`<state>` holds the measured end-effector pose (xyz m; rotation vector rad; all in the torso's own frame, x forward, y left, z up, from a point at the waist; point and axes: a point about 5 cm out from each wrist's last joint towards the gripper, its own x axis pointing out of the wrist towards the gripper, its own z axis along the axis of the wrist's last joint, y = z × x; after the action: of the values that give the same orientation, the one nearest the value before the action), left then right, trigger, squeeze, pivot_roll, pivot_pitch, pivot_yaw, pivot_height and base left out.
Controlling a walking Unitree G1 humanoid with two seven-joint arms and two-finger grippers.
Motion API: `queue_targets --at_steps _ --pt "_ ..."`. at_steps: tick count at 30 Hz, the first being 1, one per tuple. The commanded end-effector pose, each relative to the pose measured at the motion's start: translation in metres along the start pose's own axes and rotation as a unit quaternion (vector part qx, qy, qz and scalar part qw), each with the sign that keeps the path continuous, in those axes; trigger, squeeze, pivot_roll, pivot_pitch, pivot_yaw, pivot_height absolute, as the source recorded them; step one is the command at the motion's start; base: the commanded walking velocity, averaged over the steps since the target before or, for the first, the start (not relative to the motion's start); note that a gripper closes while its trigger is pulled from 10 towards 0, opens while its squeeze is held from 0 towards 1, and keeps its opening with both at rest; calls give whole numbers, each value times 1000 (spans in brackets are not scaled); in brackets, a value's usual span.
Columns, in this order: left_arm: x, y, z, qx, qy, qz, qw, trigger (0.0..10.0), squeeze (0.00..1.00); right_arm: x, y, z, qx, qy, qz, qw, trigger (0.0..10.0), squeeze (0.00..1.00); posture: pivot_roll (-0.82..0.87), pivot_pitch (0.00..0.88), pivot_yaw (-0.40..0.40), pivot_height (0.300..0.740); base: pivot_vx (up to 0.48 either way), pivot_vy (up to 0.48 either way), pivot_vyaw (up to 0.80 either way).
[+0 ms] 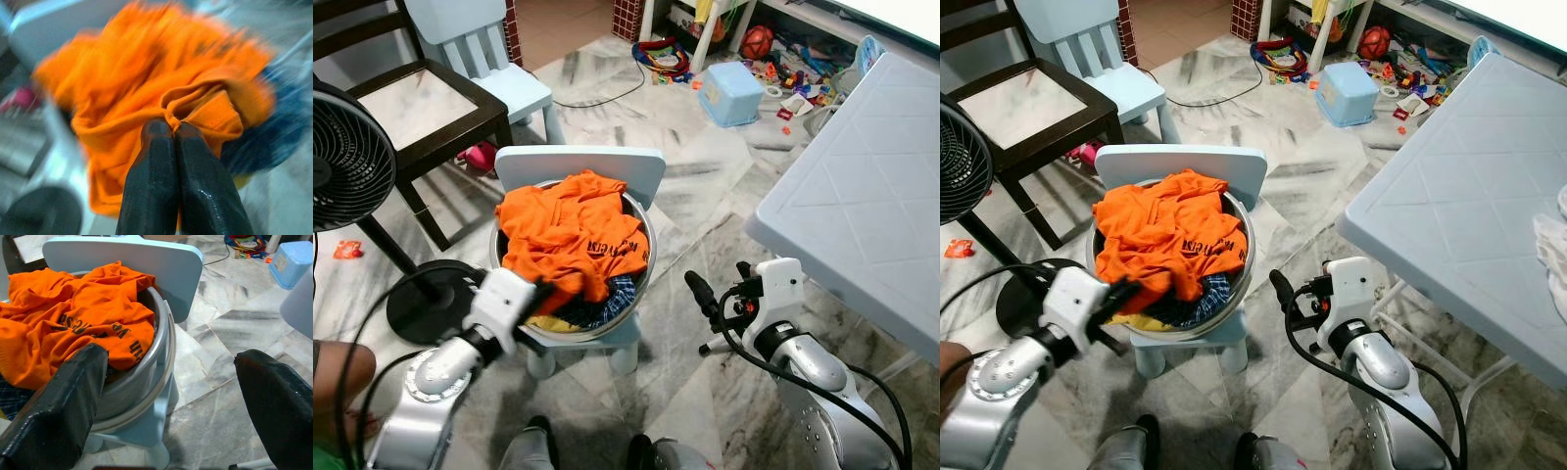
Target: Hang hanger
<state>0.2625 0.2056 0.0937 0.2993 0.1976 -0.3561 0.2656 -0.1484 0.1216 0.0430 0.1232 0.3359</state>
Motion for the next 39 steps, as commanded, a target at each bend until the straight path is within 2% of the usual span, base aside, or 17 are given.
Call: queue_targets --at_steps 1,2,3,4,8,9,10,11,15,18,22,25,29,35,39 --pt "-1 5 -12 -12 29 23 999 0 0 -3 0 -3 -1 5 -3 1000 10000 0 42 195 -112 740 0 0 0" --pt "0 7 -13 -16 31 28 999 0 0 -4 0 -4 -1 6 -2 1000 10000 0 42 195 -112 740 0 0 0" --pt "1 9 -17 -25 41 37 998 4588 0 -4 -2 -4 -2 7 -4 1000 10000 0 42 196 -114 740 0 0 0" --pt "5 12 -23 -33 56 46 997 10000 0 -5 -4 -5 -3 9 -6 1000 10000 0 42 198 -115 740 0 0 0" --pt "15 18 -30 -62 74 73 993 10000 0 -4 -5 -3 -6 8 -7 1000 10000 0 32 197 -115 740 0 0 0" --pt "18 19 -30 -65 73 80 992 10000 478 -4 -4 -3 -7 7 -7 1000 10000 0 29 196 -114 740 0 0 0" --pt "20 20 -29 -66 71 85 992 10000 478 -3 -4 -2 -7 6 -7 1000 10000 0 28 196 -114 740 0 0 0" --pt "23 20 -27 -66 68 84 992 10000 1000 -4 -4 -1 -8 5 -7 1000 10000 0 30 198 -113 740 0 0 0" --pt "29 17 -20 -44 64 72 994 10000 1000 -6 -5 -4 -9 7 -10 1000 10000 0 28 198 -109 740 0 0 0" --pt "28 14 -20 -40 78 73 994 10000 1000 -6 -4 -3 -10 7 -12 1000 10000 0 27 198 -105 740 0 0 0" --pt "20 -1 -16 -26 85 66 994 10000 1000 -6 -5 -4 -11 6 -14 1000 10000 0 36 196 -102 740 0 0 0" --pt "17 -7 -15 -24 85 62 994 10000 1000 -6 -5 -4 -11 6 -15 1000 10000 0 38 195 -103 740 0 0 0" --pt "12 -9 -12 -49 85 65 993 10000 1000 -4 -4 -4 -10 5 -12 1000 10000 0 45 191 -106 740 0 0 0" --pt "6 -14 -13 -40 97 59 993 10000 1000 -3 -6 -2 -12 4 -13 1000 10000 0 46 188 -104 740 0 0 0" --pt "-5 -21 -13 -36 96 63 993 10000 1000 -4 -7 -2 -13 4 -14 1000 10000 0 52 196 -105 740 0 0 0"
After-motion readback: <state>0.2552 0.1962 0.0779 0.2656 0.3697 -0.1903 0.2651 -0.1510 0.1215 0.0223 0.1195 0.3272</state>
